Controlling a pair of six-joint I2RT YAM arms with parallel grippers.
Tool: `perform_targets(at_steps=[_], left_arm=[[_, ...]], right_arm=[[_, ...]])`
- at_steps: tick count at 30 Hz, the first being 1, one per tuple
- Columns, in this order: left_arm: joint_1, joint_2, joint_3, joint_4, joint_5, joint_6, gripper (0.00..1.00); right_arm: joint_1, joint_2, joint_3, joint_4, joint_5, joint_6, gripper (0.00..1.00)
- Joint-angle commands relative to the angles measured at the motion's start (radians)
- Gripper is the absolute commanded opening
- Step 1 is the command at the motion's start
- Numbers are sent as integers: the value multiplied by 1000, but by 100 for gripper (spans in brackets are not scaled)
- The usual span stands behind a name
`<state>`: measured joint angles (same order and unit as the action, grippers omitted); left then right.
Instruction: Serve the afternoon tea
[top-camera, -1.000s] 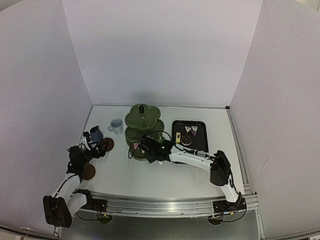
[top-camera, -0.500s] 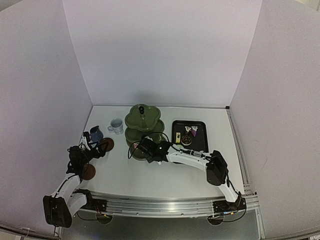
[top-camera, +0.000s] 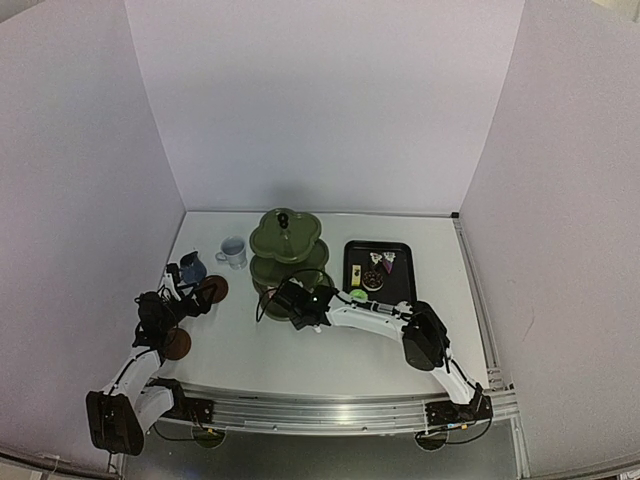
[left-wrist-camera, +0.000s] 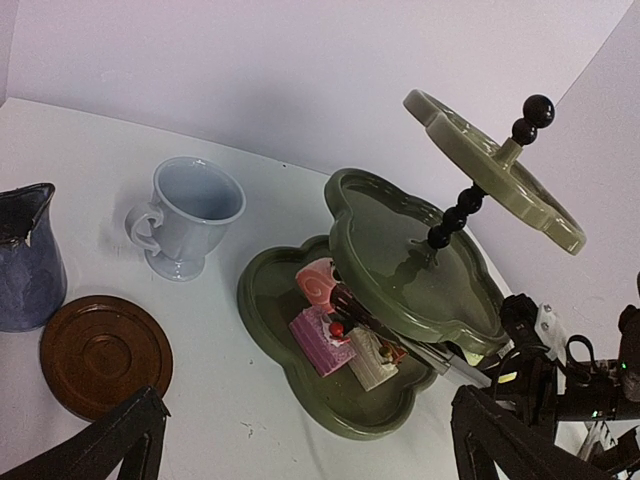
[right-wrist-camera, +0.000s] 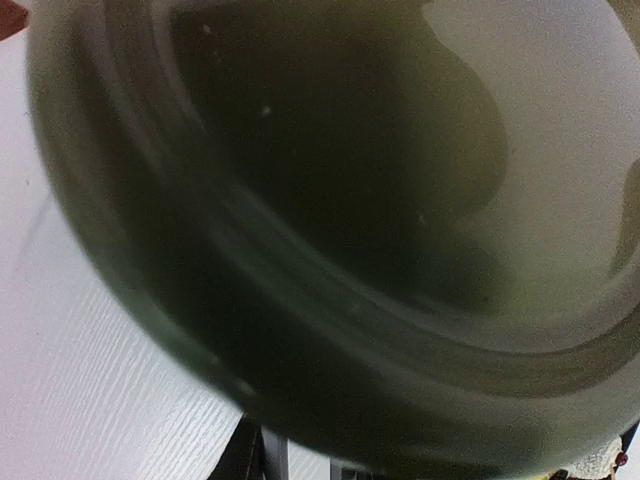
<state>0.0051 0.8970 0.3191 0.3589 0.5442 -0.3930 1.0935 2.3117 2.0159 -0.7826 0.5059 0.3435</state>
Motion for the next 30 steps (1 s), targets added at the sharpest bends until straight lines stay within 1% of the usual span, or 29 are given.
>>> perform_targets(at_steps=[1,3,5,6,9,11,13,16,30], left_arm=[[-2,-9,6,25,-16,13,100],[-2,-9,6,25,-16,13,100],[-2,-10,6,25,-15,13,100],[-2,-10,6,25,-15,13,100],[-2,-12,8,22,-16,14,100],[-2,-12,8,20,-16,14,100],[-2,-12,8,20,-15,15,100],[-2,-12,7,19,-14,14,100],[-2,-14,9,14,-13,13,100]], right_arm=[[-1,3,43,-7,24,31,0],[-2,3,45,-9,25,32,0],[-3,5,47,-11,24,32,2],[-3,5,50,-12,23,32,5],[-3,7,61,-16,21,31,20],[-3,8,70,-20,19,31,26],[-4,8,78,-23,19,29,29],[-3,5,85,-27,22,27,31],[-8,6,103,-41,23,23,34]])
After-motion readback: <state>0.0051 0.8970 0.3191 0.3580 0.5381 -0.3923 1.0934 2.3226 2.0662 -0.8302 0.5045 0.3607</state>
